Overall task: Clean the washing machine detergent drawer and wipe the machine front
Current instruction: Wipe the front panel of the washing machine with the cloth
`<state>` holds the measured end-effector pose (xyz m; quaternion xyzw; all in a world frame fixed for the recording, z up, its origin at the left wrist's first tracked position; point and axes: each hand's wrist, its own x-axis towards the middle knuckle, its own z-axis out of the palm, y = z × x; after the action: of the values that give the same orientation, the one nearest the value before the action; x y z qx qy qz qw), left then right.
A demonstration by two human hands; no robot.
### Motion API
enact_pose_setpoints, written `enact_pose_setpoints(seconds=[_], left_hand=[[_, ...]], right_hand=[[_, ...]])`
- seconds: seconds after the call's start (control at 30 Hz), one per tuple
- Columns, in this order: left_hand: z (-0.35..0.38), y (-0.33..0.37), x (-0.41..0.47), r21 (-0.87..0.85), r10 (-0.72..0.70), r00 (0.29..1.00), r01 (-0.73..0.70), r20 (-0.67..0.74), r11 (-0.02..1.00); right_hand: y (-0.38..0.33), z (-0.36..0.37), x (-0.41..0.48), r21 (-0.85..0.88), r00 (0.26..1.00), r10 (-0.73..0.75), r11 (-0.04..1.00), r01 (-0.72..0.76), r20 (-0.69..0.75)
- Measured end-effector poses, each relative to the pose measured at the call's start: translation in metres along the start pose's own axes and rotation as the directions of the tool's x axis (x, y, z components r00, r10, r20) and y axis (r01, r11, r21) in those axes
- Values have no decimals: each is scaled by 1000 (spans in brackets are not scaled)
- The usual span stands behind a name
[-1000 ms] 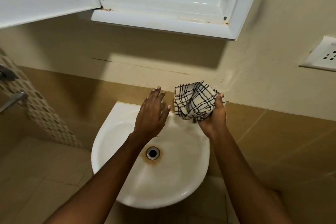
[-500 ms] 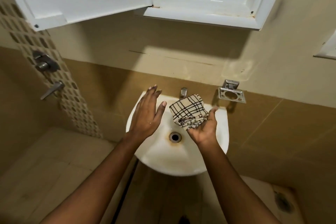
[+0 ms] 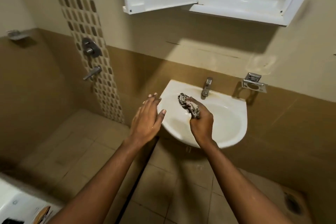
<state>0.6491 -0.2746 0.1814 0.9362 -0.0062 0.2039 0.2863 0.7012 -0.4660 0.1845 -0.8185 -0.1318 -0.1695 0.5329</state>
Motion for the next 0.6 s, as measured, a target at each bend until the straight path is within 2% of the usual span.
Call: enact_pose_setpoints(seconds=[0.07, 0.23, 0.4, 0.6], left_hand=[[-14, -5, -22, 37, -21, 1000, 22, -20, 999], [-48, -7, -84, 108, -75, 991, 87, -107, 990], [-85, -7, -168, 170, -168, 968, 200, -187, 965], [-141, -19, -282, 219, -285, 906, 361, -313, 906]], right_hand=[[-11, -1, -19, -107, 982, -165, 979, 175, 95], [-30, 6, -58, -238, 901, -384, 873, 425, 203], [-50, 27, -113, -132, 818, -505, 823, 553, 276], [-101, 71, -198, 83, 733, -588, 796, 600, 342]])
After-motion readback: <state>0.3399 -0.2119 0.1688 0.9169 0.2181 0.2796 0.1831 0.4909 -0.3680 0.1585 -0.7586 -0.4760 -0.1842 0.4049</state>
